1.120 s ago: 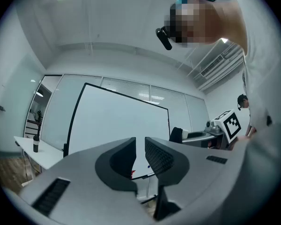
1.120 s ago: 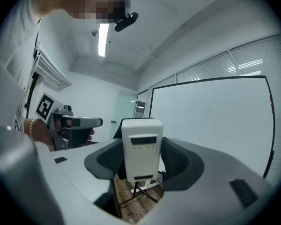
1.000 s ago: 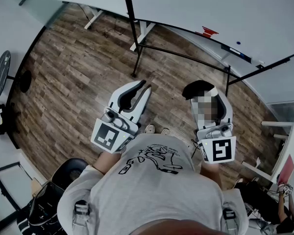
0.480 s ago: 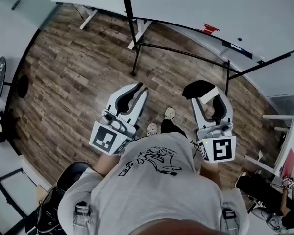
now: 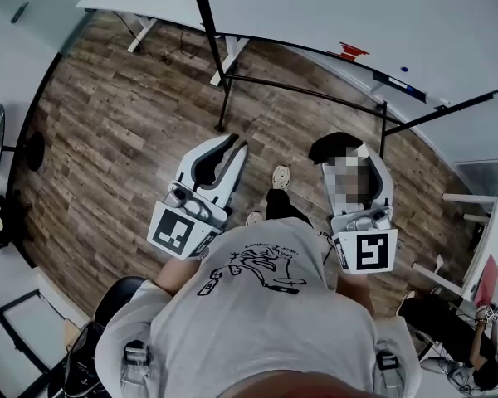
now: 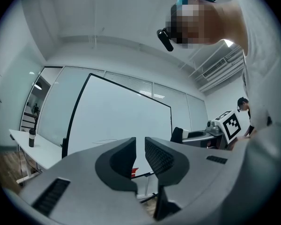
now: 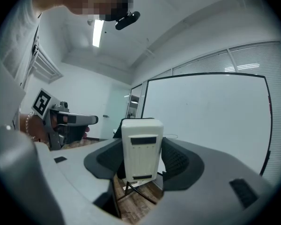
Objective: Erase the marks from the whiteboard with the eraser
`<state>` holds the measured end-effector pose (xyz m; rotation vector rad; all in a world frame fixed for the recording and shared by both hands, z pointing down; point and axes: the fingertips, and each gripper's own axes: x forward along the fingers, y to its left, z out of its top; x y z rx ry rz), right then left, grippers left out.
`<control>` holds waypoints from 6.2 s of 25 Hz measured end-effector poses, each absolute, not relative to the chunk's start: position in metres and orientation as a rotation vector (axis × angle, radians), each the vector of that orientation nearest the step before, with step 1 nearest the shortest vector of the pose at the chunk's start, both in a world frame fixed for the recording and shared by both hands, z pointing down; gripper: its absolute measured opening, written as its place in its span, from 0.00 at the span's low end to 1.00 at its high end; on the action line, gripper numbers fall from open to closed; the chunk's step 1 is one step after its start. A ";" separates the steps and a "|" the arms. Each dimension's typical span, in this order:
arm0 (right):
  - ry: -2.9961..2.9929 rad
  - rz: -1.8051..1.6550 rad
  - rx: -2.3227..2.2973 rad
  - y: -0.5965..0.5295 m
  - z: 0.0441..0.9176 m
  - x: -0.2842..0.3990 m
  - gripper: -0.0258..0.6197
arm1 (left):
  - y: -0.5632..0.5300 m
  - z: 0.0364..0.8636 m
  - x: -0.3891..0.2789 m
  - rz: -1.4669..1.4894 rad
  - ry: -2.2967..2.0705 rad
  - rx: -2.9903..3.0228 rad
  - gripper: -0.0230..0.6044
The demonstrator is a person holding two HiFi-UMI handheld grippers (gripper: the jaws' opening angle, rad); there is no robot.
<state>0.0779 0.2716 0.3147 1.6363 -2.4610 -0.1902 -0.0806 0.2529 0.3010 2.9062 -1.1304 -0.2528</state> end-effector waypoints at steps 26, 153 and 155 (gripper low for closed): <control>-2.464 -0.277 1.651 0.068 0.292 0.201 0.44 | 0.055 0.291 0.041 -0.215 -1.190 2.893 0.14; -1.782 -1.037 1.549 -0.193 0.381 0.134 0.42 | -0.082 0.301 -0.061 -0.239 -1.241 2.819 0.11; -1.782 -1.036 1.544 -0.193 0.383 0.133 0.42 | -0.081 0.301 -0.062 -0.242 -1.245 2.816 0.11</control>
